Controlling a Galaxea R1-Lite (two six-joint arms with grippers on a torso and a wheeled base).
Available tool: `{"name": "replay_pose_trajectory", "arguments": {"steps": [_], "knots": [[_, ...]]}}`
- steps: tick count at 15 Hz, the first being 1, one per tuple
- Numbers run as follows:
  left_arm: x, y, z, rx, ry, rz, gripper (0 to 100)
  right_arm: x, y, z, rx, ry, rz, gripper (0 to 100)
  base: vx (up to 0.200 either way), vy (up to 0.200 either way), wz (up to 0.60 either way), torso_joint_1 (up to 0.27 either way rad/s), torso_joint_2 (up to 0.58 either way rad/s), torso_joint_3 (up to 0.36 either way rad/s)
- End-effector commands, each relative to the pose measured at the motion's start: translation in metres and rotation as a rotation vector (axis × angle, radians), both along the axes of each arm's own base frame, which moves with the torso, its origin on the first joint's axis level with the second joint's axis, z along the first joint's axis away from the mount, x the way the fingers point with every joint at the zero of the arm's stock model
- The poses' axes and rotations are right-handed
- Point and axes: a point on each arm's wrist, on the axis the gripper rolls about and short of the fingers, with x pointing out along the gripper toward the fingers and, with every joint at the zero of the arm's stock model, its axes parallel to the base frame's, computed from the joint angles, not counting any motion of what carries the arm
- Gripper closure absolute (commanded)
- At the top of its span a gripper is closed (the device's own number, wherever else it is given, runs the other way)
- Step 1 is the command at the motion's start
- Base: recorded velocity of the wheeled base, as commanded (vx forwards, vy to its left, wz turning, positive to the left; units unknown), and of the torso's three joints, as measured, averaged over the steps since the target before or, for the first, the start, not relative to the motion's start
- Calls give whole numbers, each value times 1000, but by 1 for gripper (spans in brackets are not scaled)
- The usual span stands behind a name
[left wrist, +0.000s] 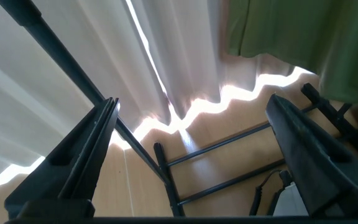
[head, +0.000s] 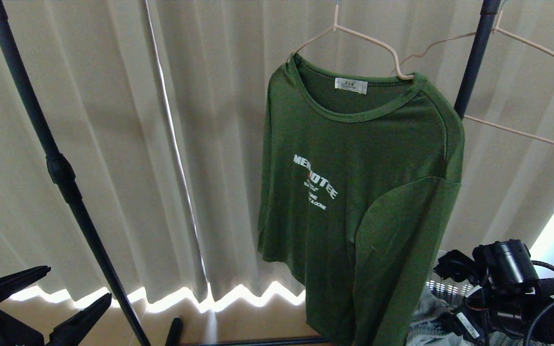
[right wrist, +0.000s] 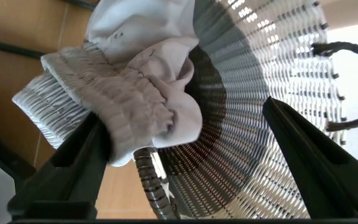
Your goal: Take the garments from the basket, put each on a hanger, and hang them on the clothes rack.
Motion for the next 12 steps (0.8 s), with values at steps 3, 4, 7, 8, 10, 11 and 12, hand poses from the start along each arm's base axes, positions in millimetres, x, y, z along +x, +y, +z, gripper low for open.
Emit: {"name": "replay_pose_trajectory", "arguments": {"steps": [3,4,7,8,10,11,12], "knots": [[0,0,0,0,-1,0,0,-1,0,-1,1,2,-2,100,0,0,0,0,0,0],[0,0,0,1,-2,-2,0,-3,-1,0,2,0,-3,100,0,0,0,0,0,0],[0,0,1,-1,-4,-1,0,-29,-3,16,11,-60,2,100,0,0,0,0,0,0],[0,0,0,0,-1,-1,0,-36,-4,24,22,-118,7,100,0,0,0,0,0,0],[-1,-1,0,0,0,-7,0,-44,-4,34,36,-185,13,100,0,0,0,0,0,0],[-1,-1,0,-2,-3,-15,0,-47,-4,43,51,-241,19,100,0,0,0,0,0,0],[-1,-1,-1,-2,-1,-15,0,-47,-4,46,57,-258,22,100,0,0,0,0,0,0]]}}
